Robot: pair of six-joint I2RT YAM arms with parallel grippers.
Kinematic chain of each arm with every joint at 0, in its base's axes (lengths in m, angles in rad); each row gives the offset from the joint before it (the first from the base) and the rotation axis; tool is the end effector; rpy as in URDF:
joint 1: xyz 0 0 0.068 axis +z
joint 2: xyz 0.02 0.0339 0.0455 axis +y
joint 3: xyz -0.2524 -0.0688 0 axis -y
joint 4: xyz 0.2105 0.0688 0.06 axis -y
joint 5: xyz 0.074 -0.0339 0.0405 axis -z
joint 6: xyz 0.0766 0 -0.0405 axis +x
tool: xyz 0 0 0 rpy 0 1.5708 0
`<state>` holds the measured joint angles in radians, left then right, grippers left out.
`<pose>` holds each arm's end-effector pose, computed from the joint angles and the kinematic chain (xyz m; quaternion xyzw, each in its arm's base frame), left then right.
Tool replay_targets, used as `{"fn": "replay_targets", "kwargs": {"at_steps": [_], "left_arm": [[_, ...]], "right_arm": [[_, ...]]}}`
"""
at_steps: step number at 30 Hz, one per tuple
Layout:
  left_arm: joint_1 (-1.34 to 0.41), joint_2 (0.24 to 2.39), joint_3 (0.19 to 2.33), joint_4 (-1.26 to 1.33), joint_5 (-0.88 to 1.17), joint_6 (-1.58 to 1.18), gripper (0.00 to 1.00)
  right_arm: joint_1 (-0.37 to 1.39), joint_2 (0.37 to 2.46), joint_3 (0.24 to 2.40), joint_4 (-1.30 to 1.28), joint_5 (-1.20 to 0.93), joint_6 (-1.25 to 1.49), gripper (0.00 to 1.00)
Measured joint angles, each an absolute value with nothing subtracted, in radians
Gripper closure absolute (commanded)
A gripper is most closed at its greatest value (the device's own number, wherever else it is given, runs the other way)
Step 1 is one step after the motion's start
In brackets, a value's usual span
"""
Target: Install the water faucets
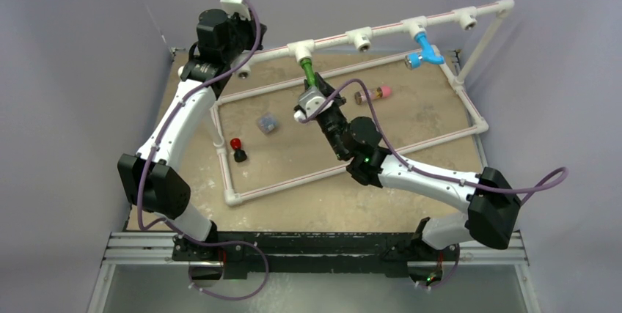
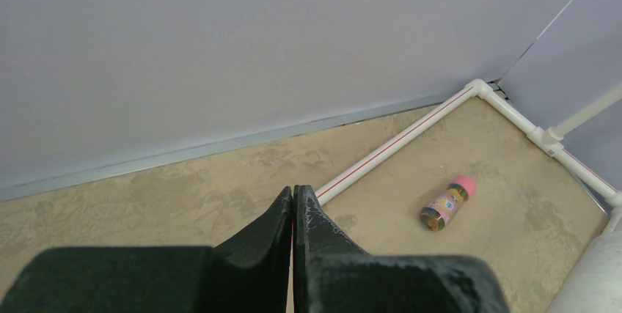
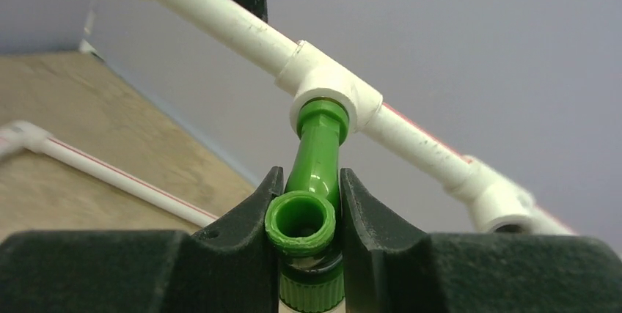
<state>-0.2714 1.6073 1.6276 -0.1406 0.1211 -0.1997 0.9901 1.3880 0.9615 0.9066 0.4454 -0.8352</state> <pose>0.3707 -0.1128 0.4120 0.0669 0.7450 -0.1986 0.6333 0.2018 0.2474 0.3953 -0.2847 0.4588 -0.0497 0.8402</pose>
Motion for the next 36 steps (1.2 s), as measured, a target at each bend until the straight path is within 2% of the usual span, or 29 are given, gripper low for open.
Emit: {"fn": "replay_targets", "kwargs": {"at_steps": [14, 24, 32, 33, 36], "left_arm": [[-0.271, 1.605, 1.627, -0.144, 0.13, -0.202, 1.0], [-0.277, 1.597, 1.623, -0.17, 0.154, -0.209, 1.0], [-0.277, 1.591, 1.618, -0.18, 0.154, -0.21, 1.0], [-0.277, 1.591, 1.618, -0.18, 0.154, -0.21, 1.0], [-0.277, 1.591, 1.618, -0.18, 0.154, -0.21, 1.0]], "right_arm": [[0.985, 1.386, 0.953, 0.958, 0.559, 0.178, 1.0], [0.97, 1.365, 0.844, 1.079, 0.569, 0.898, 1.0], [0.963, 1.371, 0.813, 1.105, 0.57, 1.37, 1.0], [0.963, 1.371, 0.813, 1.104, 0.569, 1.402, 0.97], [0.962, 1.372, 0.813, 1.094, 0.567, 1.49, 0.78]]}}
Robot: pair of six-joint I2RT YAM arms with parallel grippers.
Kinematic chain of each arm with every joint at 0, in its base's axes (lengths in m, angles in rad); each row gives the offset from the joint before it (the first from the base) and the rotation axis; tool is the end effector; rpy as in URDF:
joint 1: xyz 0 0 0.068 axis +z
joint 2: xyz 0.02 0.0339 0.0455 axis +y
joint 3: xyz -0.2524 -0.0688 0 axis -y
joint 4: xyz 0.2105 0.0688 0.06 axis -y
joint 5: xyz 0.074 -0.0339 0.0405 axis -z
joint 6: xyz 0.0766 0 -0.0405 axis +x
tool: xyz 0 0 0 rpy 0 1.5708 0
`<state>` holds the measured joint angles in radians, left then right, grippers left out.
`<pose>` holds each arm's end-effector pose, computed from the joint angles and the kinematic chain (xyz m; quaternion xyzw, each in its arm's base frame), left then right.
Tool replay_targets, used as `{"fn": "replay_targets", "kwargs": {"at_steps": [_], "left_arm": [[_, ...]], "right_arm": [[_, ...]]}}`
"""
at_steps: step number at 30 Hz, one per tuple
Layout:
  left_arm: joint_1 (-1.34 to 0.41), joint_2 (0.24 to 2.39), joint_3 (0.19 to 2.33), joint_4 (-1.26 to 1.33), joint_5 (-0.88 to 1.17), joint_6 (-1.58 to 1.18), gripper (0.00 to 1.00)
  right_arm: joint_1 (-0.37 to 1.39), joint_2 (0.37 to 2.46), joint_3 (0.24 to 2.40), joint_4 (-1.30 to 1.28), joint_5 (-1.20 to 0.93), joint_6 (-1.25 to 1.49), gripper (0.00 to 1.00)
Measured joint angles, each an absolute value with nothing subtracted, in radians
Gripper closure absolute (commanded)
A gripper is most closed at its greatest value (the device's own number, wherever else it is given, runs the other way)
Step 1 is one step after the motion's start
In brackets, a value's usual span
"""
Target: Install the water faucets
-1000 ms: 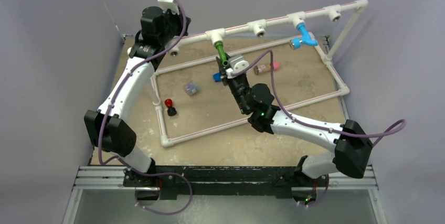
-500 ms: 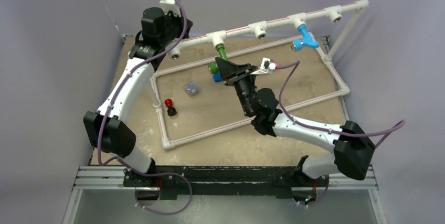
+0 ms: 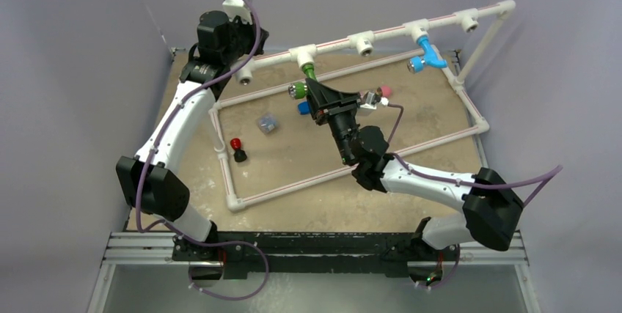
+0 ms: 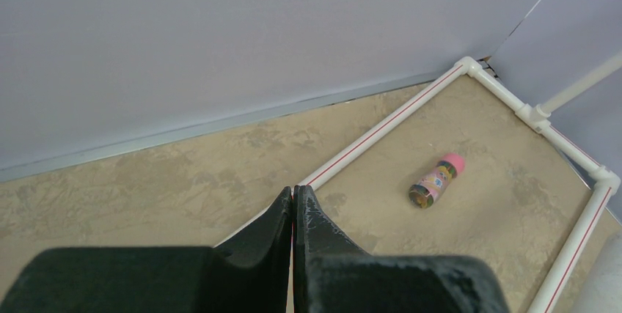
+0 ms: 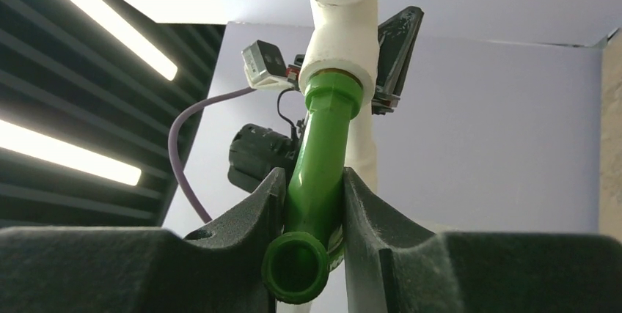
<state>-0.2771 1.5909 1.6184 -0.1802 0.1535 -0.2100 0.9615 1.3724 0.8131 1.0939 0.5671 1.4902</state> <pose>0.3640 -0.1157 0.4088 0.0753 0.7546 -0.2130 0.6160 0.2053 0.2223 0.3707 0.3588 0.3954 0.7381 0.4124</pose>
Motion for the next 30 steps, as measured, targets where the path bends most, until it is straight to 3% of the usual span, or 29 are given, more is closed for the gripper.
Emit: {"fn": "replay_targets", "kwargs": {"at_steps": [2, 9, 14, 20, 30], "left_arm": [[-0.277, 1.591, 1.618, -0.18, 0.153, -0.21, 1.0], [-0.275, 1.588, 1.612, -0.162, 0.15, -0.218, 1.0], [-0.275, 1.584, 1.605, -0.152, 0.146, -0.218, 1.0], [-0.275, 1.584, 1.605, -0.151, 0.145, -0.218, 1.0], [-0.275, 1.584, 1.605, -0.151, 0.145, -0.218, 1.0]], "right_arm": [[0.961, 1.372, 0.813, 1.084, 0.564, 1.514, 0.62], [0.964, 1.311, 0.794, 1.044, 0.52, 1.541, 0.33], [0.964, 1.241, 0.73, 1.045, 0.481, 1.512, 0.27], [0.955, 1.167, 0.688, 0.987, 0.428, 1.417, 0.26], [0.931, 0.941, 0.698, 0.727, 0.398, 0.872, 0.21]]}}
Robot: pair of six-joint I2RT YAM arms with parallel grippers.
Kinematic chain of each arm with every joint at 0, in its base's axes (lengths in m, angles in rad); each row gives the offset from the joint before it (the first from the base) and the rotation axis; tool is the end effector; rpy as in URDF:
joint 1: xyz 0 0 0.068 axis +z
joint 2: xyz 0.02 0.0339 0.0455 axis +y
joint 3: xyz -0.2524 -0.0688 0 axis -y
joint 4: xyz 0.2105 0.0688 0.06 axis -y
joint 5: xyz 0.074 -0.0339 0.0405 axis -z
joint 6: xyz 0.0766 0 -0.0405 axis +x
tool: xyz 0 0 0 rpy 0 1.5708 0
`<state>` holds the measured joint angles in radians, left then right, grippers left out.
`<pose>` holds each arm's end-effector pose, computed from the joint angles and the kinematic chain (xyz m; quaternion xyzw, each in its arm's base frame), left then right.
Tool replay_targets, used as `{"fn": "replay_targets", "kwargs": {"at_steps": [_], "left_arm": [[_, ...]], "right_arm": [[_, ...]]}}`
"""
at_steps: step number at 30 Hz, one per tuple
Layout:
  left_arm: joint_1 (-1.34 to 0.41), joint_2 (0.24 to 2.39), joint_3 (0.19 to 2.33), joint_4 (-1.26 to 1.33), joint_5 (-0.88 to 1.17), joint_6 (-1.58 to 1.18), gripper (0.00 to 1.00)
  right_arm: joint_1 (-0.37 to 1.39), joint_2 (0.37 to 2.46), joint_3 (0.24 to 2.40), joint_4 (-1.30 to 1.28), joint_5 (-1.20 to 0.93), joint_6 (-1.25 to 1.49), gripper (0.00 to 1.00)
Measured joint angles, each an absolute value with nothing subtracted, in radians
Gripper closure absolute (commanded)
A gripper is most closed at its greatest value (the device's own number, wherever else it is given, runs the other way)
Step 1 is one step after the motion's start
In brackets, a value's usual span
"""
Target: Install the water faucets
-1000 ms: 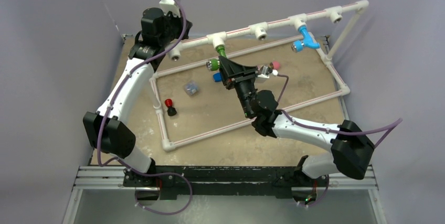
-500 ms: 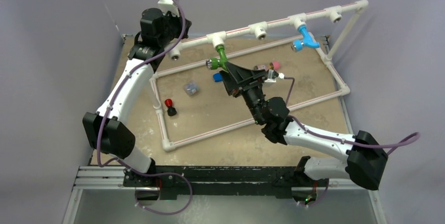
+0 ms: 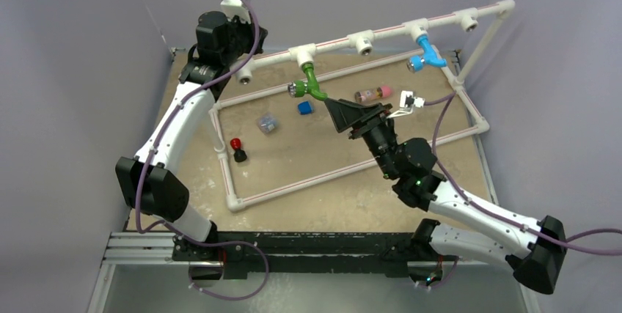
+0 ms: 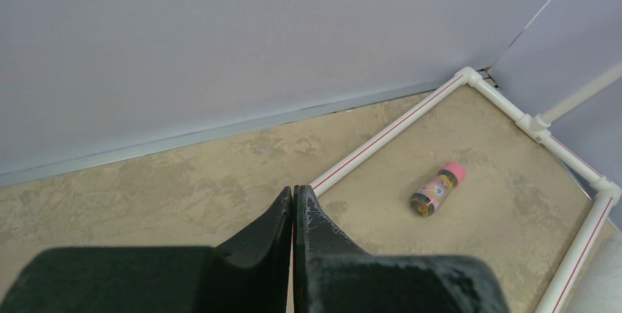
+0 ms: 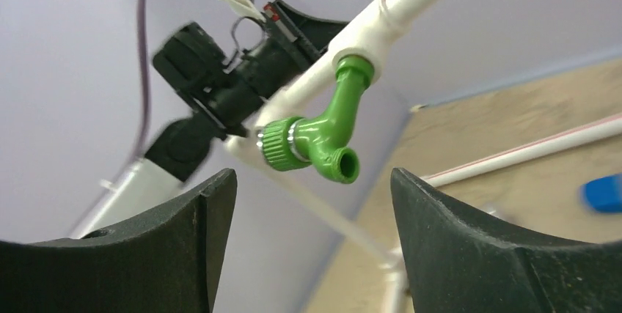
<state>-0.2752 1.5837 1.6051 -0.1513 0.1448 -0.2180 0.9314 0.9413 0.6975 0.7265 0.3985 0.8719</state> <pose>0.3636 -0.1142 0.4110 0.0691 0.7479 -0.2133 0.6248 0.1541 0.1574 0.3921 0.1542 0.5122 0.5943 0.6006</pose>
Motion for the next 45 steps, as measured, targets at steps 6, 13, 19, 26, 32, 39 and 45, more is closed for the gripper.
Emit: {"fn": "replay_targets", "kwargs": {"at_steps": [6, 13, 19, 26, 32, 39, 45], "left_arm": [[-0.275, 1.584, 1.605, -0.151, 0.145, -0.218, 1.0], [-0.275, 1.584, 1.605, -0.151, 0.145, -0.218, 1.0], [-0.275, 1.586, 1.607, -0.151, 0.145, -0.217, 1.0], [-0.275, 1.588, 1.608, -0.152, 0.145, -0.217, 1.0], [-0.275, 1.59, 1.61, -0.152, 0.145, -0.217, 1.0], [-0.275, 1.591, 1.612, -0.155, 0.145, -0.216, 1.0], [-0.275, 1.592, 1.613, -0.155, 0.145, -0.216, 1.0]], "right_arm": [[0.928, 0.902, 0.778, 0.612, 0.37, 0.395, 0.22], [0.928, 0.905, 0.841, 0.525, 0.229, -0.264, 0.22], [0.929, 0.961, 0.885, 0.498, 0.106, -0.678, 0.2], [0.945, 1.058, 0.886, 0.508, 0.067, -0.981, 0.2], [0.984, 1.148, 0.886, 0.575, 0.101, -1.148, 0.21], [1.003, 1.254, 0.899, 0.725, 0.186, -1.278, 0.25], [1.003, 1.333, 0.943, 0.809, 0.244, -1.308, 0.37]]}}
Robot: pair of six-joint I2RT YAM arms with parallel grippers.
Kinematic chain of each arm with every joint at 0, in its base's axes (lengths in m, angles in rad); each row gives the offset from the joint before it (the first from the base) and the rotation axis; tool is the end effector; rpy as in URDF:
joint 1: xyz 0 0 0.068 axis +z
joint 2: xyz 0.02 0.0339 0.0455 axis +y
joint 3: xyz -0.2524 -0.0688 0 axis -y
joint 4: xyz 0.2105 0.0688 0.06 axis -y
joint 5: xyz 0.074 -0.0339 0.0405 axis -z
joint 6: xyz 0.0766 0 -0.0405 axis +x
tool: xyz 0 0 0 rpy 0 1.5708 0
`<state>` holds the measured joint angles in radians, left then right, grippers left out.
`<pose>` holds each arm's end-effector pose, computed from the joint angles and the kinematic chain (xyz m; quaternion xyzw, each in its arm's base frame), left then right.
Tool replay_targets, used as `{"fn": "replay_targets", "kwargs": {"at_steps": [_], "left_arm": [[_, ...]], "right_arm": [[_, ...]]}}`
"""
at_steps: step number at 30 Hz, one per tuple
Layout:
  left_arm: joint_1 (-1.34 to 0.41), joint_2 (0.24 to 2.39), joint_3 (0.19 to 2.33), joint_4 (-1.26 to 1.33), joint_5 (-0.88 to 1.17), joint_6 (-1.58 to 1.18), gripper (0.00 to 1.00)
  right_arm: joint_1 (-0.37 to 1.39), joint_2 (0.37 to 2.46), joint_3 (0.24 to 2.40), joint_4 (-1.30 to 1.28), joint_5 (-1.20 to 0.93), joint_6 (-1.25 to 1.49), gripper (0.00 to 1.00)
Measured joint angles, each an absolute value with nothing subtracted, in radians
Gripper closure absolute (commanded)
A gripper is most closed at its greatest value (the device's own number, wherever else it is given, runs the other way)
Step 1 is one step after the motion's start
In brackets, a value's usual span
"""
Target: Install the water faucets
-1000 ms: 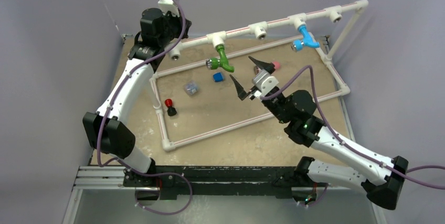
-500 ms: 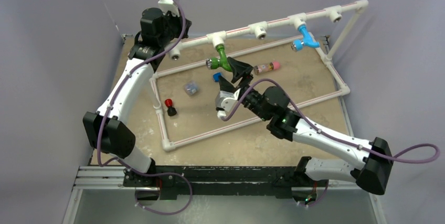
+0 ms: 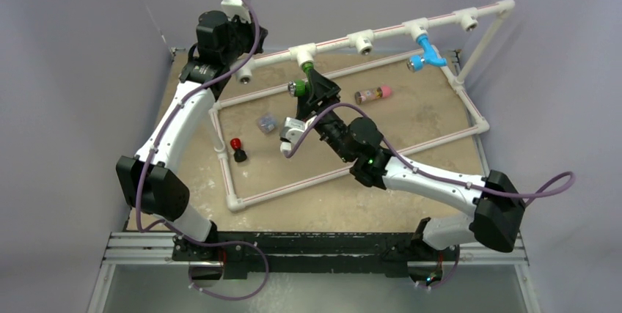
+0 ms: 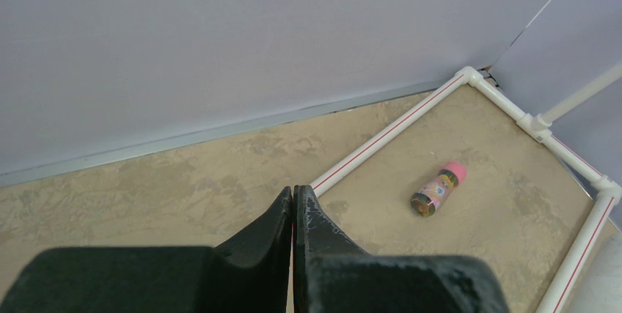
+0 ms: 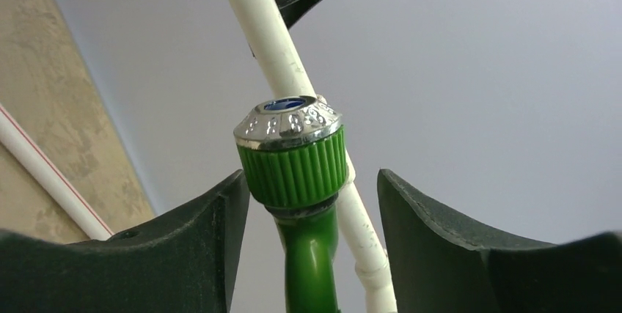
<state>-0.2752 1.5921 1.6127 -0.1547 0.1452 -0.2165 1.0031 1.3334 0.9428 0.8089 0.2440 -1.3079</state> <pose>0.3656 -0.1148 0.4101 0.0698 0.7492 -0.2127 0.6234 0.1843 0.2545 0.3944 -0.4537 0.3116 -0.1919 0.8126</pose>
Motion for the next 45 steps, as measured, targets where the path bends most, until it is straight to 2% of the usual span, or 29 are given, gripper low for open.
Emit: {"fn": "replay_targets", "kwargs": {"at_steps": [3, 6, 7, 8, 9, 14, 19, 31, 38, 45], "left_arm": [[-0.275, 1.592, 1.613, -0.154, 0.145, -0.216, 1.0], [-0.275, 1.592, 1.613, -0.154, 0.146, -0.216, 1.0], [-0.275, 1.592, 1.613, -0.154, 0.146, -0.216, 1.0], [-0.273, 1.593, 1.614, -0.153, 0.146, -0.216, 1.0], [-0.27, 1.594, 1.615, -0.151, 0.146, -0.216, 1.0], [-0.271, 1.595, 1.615, -0.15, 0.147, -0.217, 1.0], [-0.271, 1.595, 1.616, -0.15, 0.15, -0.217, 1.0], [-0.272, 1.596, 1.617, -0.157, 0.154, -0.217, 1.0], [-0.272, 1.596, 1.617, -0.161, 0.154, -0.218, 1.0], [-0.271, 1.595, 1.617, -0.163, 0.157, -0.218, 1.0]], "right_arm": [[1.003, 1.364, 0.959, 0.838, 0.264, -1.311, 0.51], [1.003, 1.391, 0.971, 0.86, 0.279, -1.304, 0.78], [1.003, 1.396, 0.973, 0.867, 0.281, -1.307, 0.92], [1.003, 1.401, 0.973, 0.877, 0.297, -1.302, 0.99], [1.003, 1.403, 0.974, 0.885, 0.301, -1.294, 1.0], [1.006, 1.407, 0.976, 0.928, 0.331, -1.168, 1.0], [1.008, 1.416, 0.969, 1.02, 0.389, -0.878, 1.0], [1.002, 1.421, 0.891, 1.244, 0.611, 0.198, 1.0], [0.996, 1.419, 0.857, 1.239, 0.702, 0.747, 1.0], [0.985, 1.414, 0.818, 1.202, 0.696, 1.249, 1.0]]}}
